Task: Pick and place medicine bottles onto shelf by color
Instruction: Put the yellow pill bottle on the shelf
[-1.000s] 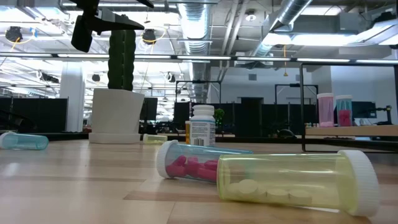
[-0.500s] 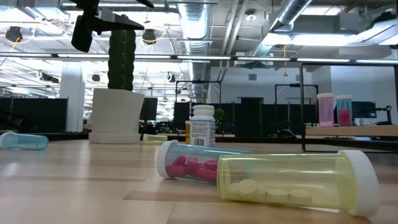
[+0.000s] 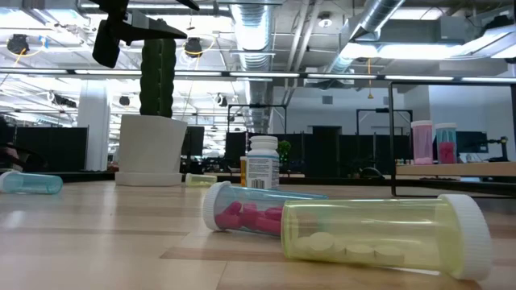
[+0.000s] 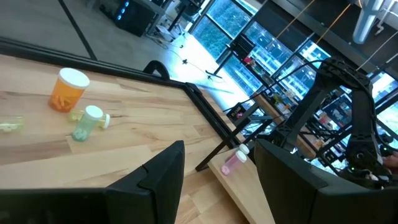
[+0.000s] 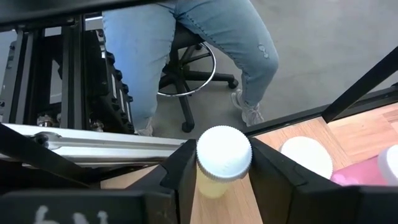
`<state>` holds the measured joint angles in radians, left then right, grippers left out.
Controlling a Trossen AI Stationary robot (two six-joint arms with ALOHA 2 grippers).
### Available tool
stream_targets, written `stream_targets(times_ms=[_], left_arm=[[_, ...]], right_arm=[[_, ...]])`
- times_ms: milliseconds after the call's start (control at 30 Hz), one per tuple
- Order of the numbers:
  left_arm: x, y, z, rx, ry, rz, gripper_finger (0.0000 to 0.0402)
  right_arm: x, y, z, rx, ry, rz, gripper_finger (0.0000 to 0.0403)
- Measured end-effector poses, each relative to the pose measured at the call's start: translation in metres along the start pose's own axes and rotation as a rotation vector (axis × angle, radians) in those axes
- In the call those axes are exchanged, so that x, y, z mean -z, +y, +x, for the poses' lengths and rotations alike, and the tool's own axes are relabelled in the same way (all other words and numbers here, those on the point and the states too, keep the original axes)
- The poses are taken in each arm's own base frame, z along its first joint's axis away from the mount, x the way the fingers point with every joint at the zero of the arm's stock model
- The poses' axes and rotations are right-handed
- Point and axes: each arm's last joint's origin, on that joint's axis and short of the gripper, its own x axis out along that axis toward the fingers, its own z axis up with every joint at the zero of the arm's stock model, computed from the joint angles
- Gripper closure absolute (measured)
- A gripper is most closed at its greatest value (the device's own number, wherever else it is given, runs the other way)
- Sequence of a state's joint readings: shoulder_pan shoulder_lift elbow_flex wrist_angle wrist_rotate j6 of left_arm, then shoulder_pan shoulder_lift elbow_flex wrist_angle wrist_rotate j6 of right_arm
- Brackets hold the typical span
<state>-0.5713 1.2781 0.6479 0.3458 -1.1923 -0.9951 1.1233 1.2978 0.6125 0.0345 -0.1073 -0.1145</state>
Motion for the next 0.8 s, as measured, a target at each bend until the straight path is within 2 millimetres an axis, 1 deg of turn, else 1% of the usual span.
stream_targets(times_ms=[367, 600, 800], left_arm=[[0.0001, 0.0001, -0.0001, 0.0, 0.0, 0.0, 0.0219], [-0.0001, -0.0001, 0.0, 0.0, 0.0, -0.001, 0.0219], [0.0, -0.0001, -0.0001, 0.001, 0.0, -0.005, 0.0219]], right_arm=[[0.0014, 0.0, 0.0, 0.002, 0.015, -0.001, 0.0245], [0.0018, 0.0001, -0.0001, 0.001, 0.019, -0.017, 0.0251], [0.0019, 0.0001, -0.0001, 0.001, 0.019, -0.025, 0.0249]])
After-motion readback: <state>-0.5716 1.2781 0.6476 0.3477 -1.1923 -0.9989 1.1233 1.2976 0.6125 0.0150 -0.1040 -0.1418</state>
